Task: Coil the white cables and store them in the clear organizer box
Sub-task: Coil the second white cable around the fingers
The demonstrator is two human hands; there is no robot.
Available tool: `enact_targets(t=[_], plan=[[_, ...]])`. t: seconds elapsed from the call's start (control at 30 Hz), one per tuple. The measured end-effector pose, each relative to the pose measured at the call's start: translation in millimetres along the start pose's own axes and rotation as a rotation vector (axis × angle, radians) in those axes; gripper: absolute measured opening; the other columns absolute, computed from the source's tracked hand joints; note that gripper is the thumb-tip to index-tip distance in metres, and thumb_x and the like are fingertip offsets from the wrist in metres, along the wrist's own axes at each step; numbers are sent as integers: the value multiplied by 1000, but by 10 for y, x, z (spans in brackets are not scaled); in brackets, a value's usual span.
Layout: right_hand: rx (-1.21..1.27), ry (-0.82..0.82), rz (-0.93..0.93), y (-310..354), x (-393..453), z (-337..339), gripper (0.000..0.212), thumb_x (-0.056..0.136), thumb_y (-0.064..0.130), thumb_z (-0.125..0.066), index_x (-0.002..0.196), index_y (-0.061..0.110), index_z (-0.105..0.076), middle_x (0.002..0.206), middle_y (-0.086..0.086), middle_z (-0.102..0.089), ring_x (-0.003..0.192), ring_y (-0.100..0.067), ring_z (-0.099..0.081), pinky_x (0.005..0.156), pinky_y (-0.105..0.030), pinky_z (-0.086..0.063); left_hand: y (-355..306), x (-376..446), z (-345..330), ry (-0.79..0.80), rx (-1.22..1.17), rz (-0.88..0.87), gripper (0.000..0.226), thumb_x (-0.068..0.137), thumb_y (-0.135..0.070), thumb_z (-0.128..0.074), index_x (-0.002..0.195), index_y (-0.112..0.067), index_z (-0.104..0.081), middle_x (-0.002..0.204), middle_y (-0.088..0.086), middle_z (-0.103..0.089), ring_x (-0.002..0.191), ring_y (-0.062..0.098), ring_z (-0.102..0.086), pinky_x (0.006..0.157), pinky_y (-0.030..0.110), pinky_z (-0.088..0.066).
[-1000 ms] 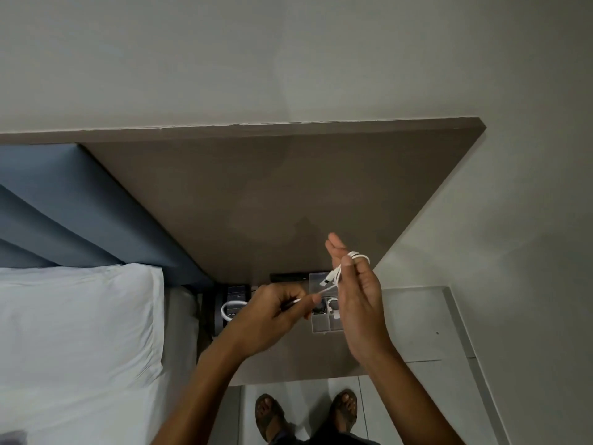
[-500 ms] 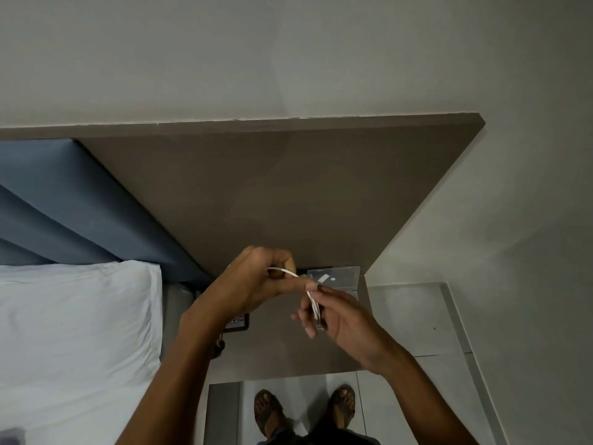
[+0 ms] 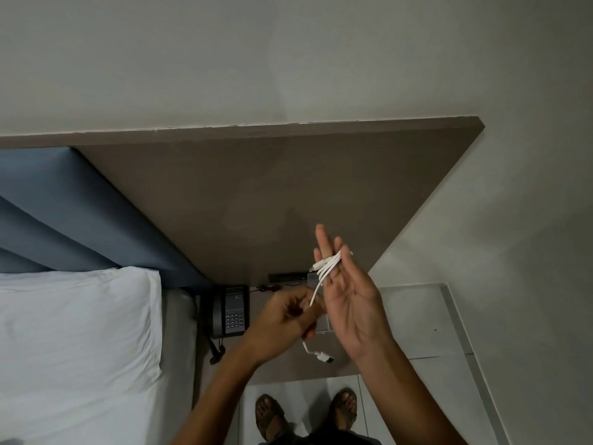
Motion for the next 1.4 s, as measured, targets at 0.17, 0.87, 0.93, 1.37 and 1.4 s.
enact_targets(t=[0.17,0.87,0.93,1.37,1.4], plan=[[-499,-161,144,-9,43,105,38,116,21,-38,142,23,-65,155,8,-61,151,-4,-45,126,-33,-23,32,-52,20,77,285,-13,18,104,-12,-63,119,-17,-71,86,13,-76,71,13,-72,72,26,-64],[-1281,-16,60,49,-3,433,26,114,25,-42,136,29,-56,149,9,-61,132,2,-60,107,-18,-52,-504,-11,305,56,490,-193,29,106,-42,-53,92,-24,-70,65,-5,-61,56,6,-58,57,15,-47],[-1342,-33,1,34,-18,486,25,114,28,-44,122,13,-62,124,-8,-71,118,-23,-69,105,-46,-58,-550,42,390,-33,498,-201,33,104,-49,-56,88,-25,-72,63,0,-59,52,11,-53,50,24,-47],[-964,247,-404,-126,-332,475,57,111,55,-38,107,11,-72,91,-11,-70,83,-18,-66,99,-42,-51,-460,248,836,-532,326,-252,16,107,-33,-60,108,-20,-69,62,-20,-61,50,1,-51,52,10,-42],[-909,277,-437,-139,-353,447,56,112,55,-38,109,11,-73,90,-7,-70,79,-17,-64,98,-44,-52,-407,256,826,-546,344,-246,16,107,-33,-59,109,-20,-69,62,-18,-60,50,3,-50,52,12,-42]])
Point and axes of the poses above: each hand's wrist, its own x-axis towards the middle knuckle, its own z-axis out of the back of the hand, y = z × x, the point moved 3 cm from there along x, towards the middle knuckle
